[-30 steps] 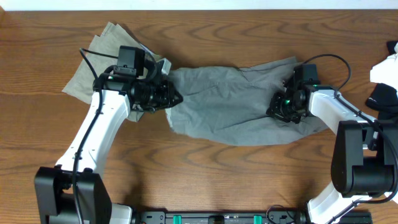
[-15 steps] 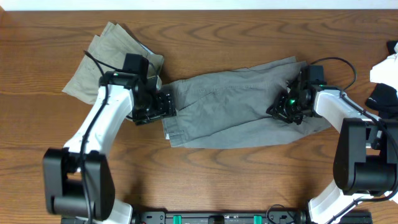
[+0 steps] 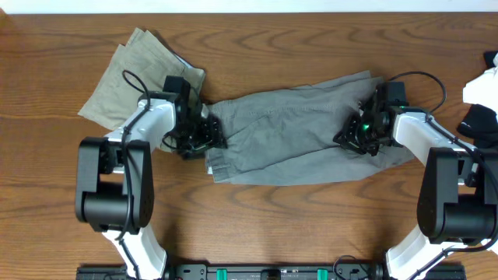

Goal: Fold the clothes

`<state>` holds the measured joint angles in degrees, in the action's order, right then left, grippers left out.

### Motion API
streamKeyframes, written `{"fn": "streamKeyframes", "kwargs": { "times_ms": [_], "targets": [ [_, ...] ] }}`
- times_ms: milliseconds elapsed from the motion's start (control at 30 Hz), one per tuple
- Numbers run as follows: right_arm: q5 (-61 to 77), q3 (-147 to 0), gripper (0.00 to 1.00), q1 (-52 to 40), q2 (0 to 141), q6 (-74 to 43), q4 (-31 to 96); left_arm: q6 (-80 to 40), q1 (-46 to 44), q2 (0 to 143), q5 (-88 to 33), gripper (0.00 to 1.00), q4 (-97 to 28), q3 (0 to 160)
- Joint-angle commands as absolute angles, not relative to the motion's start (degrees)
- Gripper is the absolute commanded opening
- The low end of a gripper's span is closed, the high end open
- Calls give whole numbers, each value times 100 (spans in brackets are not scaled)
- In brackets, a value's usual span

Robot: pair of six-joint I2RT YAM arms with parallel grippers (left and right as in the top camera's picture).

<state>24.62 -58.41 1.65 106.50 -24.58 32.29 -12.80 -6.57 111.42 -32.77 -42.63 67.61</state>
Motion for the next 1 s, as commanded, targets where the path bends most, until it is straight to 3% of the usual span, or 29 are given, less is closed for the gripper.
{"fn": "streamKeyframes", "kwargs": {
  "times_ms": [0,233,400,467,533,767,967],
  "targets": [
    [1636,-5544,24,272,11037,-2460,3356,-961,-814,11856,-4252,67,-4143,6643],
    [1636,-5544,24,272,11037,-2460,3315,-958,-917,12411,-4550,55,-4077,6643],
    [1697,-5544,24,270,11037,-2460,3245,-705,-915,12337,-4733,31,-3951,6650],
    [1697,-5544,24,270,11037,-2462,3236,-705,-906,12293,-4737,15,-3955,6654],
    [1697,-5544,24,272,11037,-2462,3236,-705,-902,12208,-4737,6,-3957,6657],
    [1811,-5544,23,272,11037,-2460,3251,-578,-751,11415,-4574,6,-4357,6681],
    [1900,-5546,22,272,11002,-2462,3260,-489,-585,10125,-3208,6,-5323,6987]
  ]
}}
